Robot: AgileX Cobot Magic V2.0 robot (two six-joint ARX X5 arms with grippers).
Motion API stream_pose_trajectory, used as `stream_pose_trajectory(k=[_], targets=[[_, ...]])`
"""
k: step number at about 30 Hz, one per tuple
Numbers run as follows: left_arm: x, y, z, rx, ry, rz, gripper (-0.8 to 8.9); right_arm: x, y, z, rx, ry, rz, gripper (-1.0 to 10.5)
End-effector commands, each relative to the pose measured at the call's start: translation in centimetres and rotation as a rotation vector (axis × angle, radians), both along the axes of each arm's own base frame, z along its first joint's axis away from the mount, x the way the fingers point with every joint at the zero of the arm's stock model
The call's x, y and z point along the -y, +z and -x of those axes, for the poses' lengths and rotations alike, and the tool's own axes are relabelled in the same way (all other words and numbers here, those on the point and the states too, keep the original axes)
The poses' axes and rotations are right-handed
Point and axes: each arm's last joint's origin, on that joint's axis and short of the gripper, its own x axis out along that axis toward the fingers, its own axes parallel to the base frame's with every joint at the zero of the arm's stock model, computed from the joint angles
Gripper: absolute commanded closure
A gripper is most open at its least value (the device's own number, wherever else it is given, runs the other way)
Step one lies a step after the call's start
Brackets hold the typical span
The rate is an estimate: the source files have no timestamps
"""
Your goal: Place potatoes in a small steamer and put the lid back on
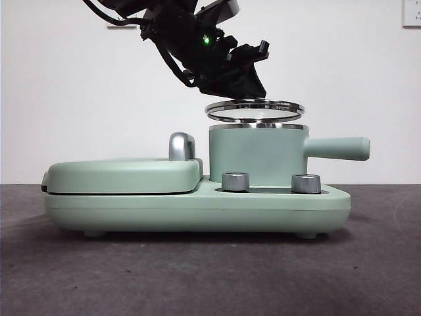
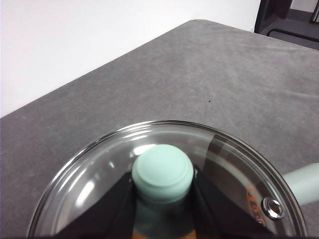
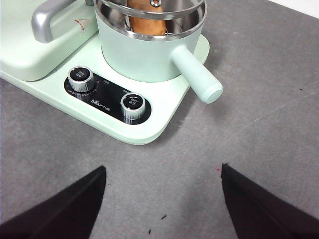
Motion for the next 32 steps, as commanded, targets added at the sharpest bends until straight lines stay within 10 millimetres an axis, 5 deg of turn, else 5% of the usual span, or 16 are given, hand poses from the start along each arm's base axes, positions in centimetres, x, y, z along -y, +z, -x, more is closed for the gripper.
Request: stream_pose_trajectory(k=[1, 32], targets=[[0.8, 0.6, -0.4, 0.049, -0.017, 0.017, 7.99, -0.1, 0.2, 0.0, 0.011, 0.008, 0.003, 5.9], [1.4, -2.0, -0.8, -0.023, -0.036, -0.041, 7.99, -0.1, 0.2, 0.0, 0.013, 0.013, 0.008, 5.9]])
